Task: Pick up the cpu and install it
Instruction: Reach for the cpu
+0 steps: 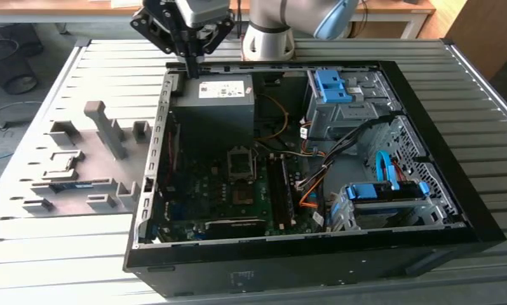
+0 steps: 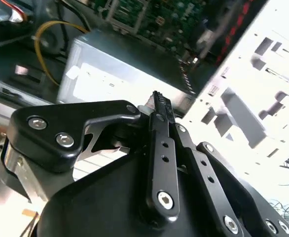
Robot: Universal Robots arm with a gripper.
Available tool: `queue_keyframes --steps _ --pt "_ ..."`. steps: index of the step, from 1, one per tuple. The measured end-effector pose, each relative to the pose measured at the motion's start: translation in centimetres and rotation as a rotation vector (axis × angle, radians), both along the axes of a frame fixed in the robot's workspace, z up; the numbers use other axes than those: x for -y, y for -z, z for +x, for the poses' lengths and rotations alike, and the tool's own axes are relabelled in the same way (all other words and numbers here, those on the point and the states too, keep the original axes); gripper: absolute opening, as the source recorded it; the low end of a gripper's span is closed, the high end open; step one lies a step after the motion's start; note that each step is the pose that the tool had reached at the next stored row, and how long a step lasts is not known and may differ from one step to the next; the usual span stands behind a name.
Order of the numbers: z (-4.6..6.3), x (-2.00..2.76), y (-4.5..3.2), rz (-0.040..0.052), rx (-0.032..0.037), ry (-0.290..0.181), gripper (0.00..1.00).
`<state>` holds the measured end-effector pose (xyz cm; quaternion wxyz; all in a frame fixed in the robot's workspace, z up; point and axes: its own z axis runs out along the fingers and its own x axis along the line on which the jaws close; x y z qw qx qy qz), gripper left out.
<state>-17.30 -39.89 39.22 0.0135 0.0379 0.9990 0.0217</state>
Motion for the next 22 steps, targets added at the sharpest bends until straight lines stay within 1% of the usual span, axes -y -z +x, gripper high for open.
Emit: queue_keyframes --steps 2,6,14,22 --pt "-0.8 0.00 0.01 0.0000 -0.0001 0.000 0.10" --pt "-1.9 0.00 0.03 0.0000 0.0000 0.000 0.10" --pt "-3.5 0.00 0.04 0.0000 0.0000 0.000 0.10" --pt "-4.9 0.00 0.05 0.0000 0.0000 0.000 0.10"
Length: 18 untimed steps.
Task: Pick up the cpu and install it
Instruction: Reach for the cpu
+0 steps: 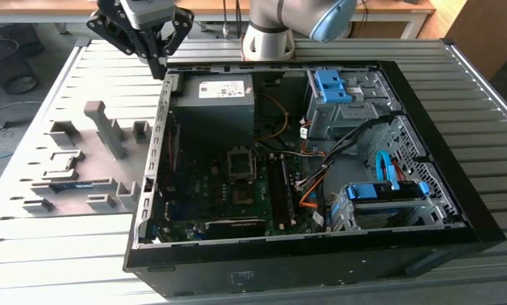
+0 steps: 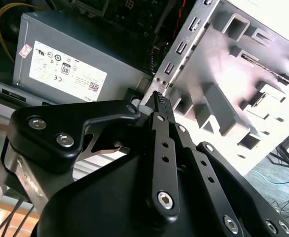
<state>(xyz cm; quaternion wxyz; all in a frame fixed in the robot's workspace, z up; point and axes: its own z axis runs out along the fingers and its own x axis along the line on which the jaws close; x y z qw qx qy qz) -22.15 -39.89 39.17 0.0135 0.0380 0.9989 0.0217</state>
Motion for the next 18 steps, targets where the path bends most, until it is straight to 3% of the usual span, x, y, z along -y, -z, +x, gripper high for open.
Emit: queue_keyframes --steps 18 --pt "-3.3 0.00 0.03 -0.0001 -0.0001 0.000 0.10"
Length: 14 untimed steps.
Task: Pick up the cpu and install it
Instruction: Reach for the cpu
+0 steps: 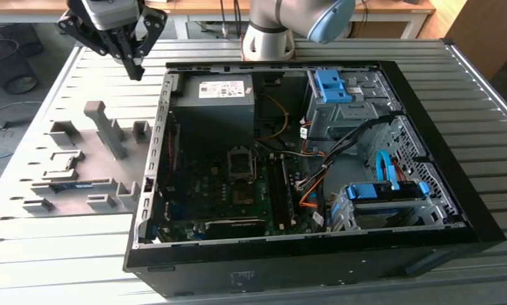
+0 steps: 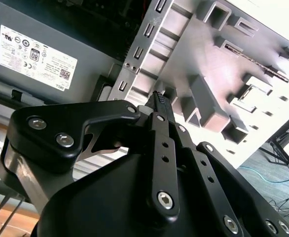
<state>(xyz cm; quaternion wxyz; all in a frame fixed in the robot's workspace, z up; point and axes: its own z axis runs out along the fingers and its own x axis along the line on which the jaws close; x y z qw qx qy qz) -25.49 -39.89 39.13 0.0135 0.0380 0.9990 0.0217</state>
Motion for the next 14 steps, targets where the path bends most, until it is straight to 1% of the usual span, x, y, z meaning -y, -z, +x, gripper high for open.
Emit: queue_keyframes --steps 6,14 --pt "-1.1 0.00 0.05 0.0000 0.0000 0.000 0.10" --pt "-2.0 0.00 0.41 -0.0001 -0.0001 0.000 0.10"
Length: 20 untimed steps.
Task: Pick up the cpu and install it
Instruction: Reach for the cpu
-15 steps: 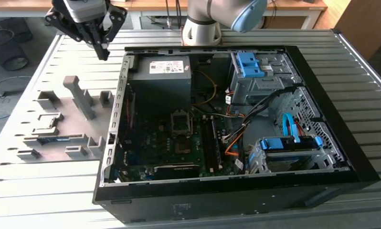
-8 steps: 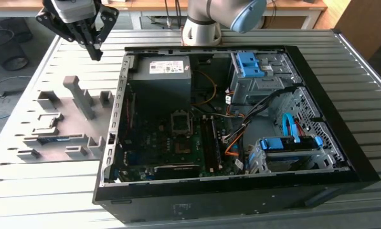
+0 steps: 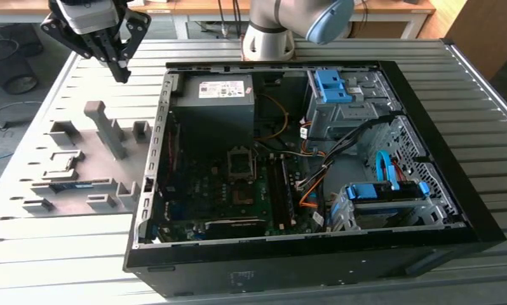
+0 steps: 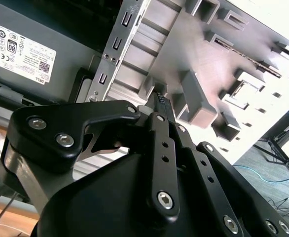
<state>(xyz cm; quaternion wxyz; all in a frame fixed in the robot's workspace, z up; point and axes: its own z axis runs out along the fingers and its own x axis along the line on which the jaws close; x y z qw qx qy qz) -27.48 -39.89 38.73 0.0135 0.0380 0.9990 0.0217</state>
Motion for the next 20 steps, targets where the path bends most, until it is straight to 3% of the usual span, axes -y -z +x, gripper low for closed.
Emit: queue_keyframes --steps 20 --pt "-1.1 0.00 1.19 0.0000 0.0000 0.000 0.10"
